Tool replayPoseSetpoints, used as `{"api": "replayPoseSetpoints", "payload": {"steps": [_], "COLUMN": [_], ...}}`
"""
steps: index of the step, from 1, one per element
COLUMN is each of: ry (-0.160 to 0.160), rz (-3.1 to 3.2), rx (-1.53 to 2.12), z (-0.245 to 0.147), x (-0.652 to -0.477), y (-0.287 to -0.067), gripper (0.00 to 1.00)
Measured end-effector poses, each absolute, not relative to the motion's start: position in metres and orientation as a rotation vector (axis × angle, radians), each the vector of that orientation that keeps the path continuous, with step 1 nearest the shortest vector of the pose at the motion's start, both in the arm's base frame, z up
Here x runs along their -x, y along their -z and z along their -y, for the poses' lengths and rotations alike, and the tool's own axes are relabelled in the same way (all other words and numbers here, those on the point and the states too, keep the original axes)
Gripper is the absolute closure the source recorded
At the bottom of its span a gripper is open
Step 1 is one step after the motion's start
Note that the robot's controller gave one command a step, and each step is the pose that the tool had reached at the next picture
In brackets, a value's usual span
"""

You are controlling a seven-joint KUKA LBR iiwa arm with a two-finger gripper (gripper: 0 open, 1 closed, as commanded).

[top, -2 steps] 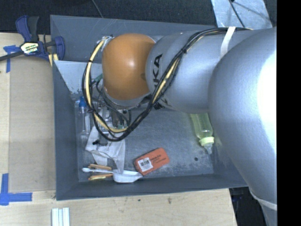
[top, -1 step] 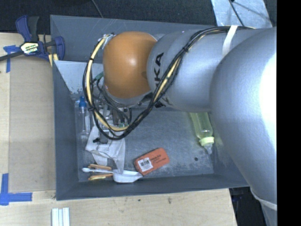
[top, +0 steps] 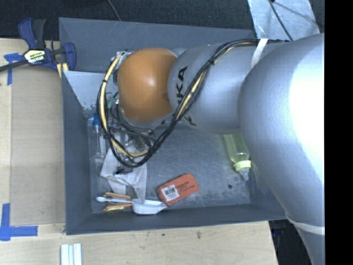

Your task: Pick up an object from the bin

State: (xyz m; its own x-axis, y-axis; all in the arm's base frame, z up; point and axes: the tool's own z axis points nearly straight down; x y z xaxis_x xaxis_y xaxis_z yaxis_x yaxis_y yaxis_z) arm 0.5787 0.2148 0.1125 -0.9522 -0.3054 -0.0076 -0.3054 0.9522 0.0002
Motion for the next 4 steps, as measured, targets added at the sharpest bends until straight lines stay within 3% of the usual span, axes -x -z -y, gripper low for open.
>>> {"api": "replayPoseSetpoints", "payload": {"steps": [1,2,3,4], "ry": [0.005,0.001,0.004,0.002], "rz": [-2.982,-2.981,-2.98,-2.979], "rx": [0.981,0.986,0.979,0.979], "z": [-0.203,-0.208,-0.202,-0.207], "x": [-0.578,-0.589,-0.579,-0.592], "y": [-0.074,-0.071,-0.075,-0.075], "gripper": [0.0,0.0,0.0,1.0]}}
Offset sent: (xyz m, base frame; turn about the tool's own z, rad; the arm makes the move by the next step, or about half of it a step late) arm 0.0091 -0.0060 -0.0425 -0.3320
